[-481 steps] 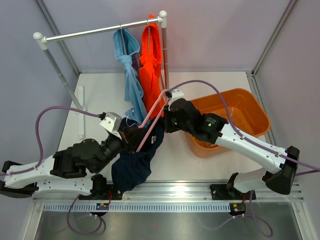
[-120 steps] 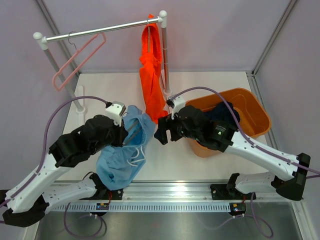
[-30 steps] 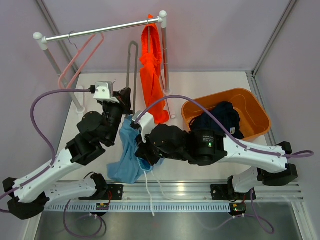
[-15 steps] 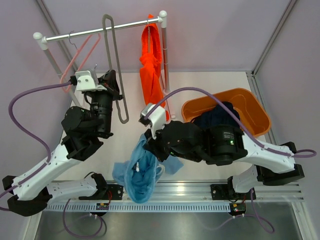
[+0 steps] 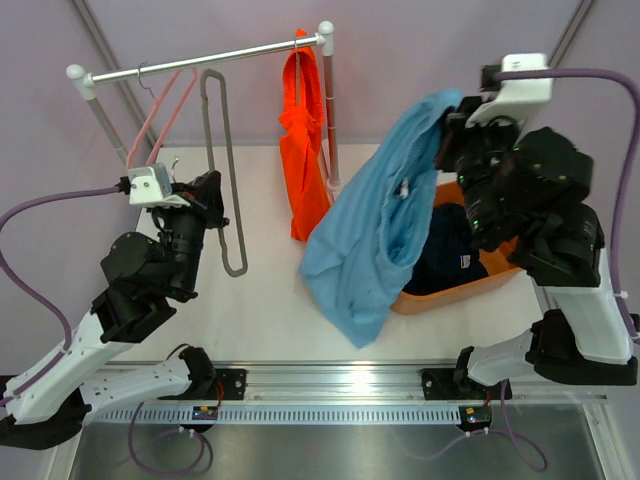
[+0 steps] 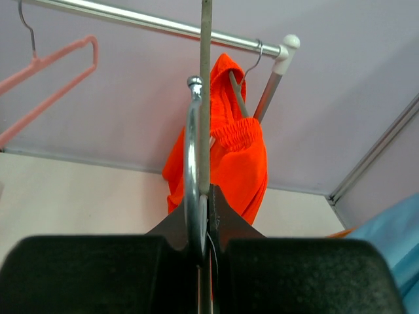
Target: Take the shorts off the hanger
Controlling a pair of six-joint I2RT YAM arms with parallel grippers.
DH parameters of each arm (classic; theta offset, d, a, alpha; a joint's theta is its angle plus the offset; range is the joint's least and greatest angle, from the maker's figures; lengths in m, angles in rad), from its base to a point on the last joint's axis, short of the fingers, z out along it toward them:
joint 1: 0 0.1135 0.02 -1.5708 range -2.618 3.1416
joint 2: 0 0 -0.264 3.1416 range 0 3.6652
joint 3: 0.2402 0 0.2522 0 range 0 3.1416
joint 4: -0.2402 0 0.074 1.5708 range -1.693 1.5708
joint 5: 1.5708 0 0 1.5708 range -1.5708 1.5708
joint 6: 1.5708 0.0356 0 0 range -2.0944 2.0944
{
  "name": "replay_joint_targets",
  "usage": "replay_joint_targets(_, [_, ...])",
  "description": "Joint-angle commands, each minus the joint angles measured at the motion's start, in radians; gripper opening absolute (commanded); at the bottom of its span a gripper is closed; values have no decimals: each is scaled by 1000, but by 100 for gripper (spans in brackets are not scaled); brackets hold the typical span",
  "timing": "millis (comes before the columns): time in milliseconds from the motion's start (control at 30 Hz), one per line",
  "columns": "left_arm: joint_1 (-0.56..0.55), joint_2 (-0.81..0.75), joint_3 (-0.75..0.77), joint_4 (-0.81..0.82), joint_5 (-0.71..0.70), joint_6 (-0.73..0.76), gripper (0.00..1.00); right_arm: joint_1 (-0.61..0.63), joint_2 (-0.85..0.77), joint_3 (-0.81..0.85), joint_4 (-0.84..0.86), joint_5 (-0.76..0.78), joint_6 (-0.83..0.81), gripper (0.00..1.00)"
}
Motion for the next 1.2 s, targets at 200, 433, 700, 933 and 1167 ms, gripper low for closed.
replay_joint_targets(200, [2,-13,-56,-52,51,-93,0,-264,-129,-71,420,134,-313,0])
replay_joint_targets(433, [2,-39,-81,-75,60,-108,0,-503,-77,-97,62,-66,18,0])
replay_joint_targets(700, [2,-57,-81,-114,60,-97,0,-611,68,-123,-40,-286,201,0])
replay_joint_targets(933, [2,-73,-92,-128,57,-96,0,-735,59,-215,-113,-435,372,0])
replay_joint_targets(1167, [2,-84,-106,-134,57,-102,0,-962,-227,-743,1,-614,532,0])
